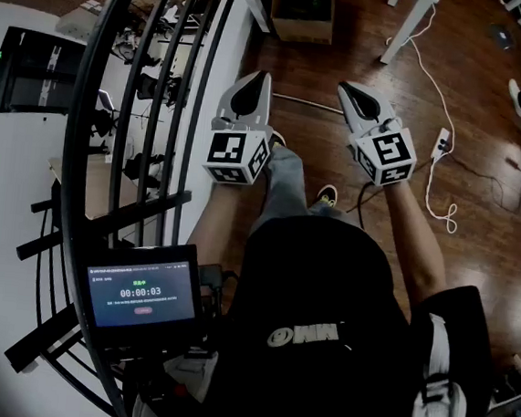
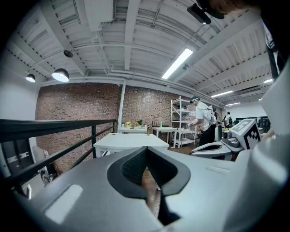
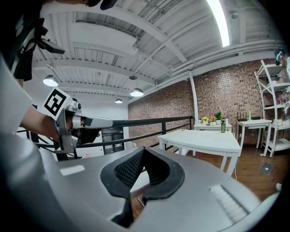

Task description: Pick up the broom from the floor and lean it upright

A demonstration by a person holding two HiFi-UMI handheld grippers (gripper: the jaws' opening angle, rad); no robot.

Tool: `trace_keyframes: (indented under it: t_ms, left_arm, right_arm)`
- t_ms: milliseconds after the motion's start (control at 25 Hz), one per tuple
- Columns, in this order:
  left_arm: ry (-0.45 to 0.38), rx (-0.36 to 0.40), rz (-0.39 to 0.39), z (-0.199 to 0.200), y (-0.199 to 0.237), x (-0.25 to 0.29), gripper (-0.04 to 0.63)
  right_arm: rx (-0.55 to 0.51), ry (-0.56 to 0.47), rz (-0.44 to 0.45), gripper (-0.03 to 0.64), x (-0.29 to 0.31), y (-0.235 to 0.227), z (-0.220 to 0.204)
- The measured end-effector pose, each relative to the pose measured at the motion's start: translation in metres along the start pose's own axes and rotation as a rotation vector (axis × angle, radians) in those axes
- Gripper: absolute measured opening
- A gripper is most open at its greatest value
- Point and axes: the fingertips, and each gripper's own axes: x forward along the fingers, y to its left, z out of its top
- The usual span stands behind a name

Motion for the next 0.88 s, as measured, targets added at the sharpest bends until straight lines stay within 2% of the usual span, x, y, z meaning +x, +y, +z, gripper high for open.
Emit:
trace_keyframes:
  t_ms: [160,320,480,640,720,880]
  left_arm:
    - [0.027,-0.023,0.015,-0.019,0.043,0.028,0.014]
    - [0.065,-0.104,0.031,-0.051,0.088,0.066,0.014]
    - [0.097,-0.191,0.059,-0.067,0.147,0.088,0.014]
    - [0.130,-0.253,0.074,-0.082,0.186,0.095,0.014]
    - [0.149,-0.255,0.089,-0.091,0.202,0.099,0.014]
    - [0.226,-0.206,0.085,-0.124,0.220,0.117,0.014]
  right_arm:
    - [-0.008,0.040,0.013,0.003,0.049,-0.006,-0.012]
    - [-0.009,0.131,0.043,0.003,0.106,-0.018,-0.032]
    - [-0.034,0.202,0.097,0.003,0.176,-0.008,-0.023]
    - [-0.056,0.255,0.145,0.003,0.223,0.008,-0.017]
    - [-0.070,0.295,0.168,0.003,0.241,0.011,-0.025]
    - [-0.105,0.432,0.211,0.003,0.273,0.009,-0.067]
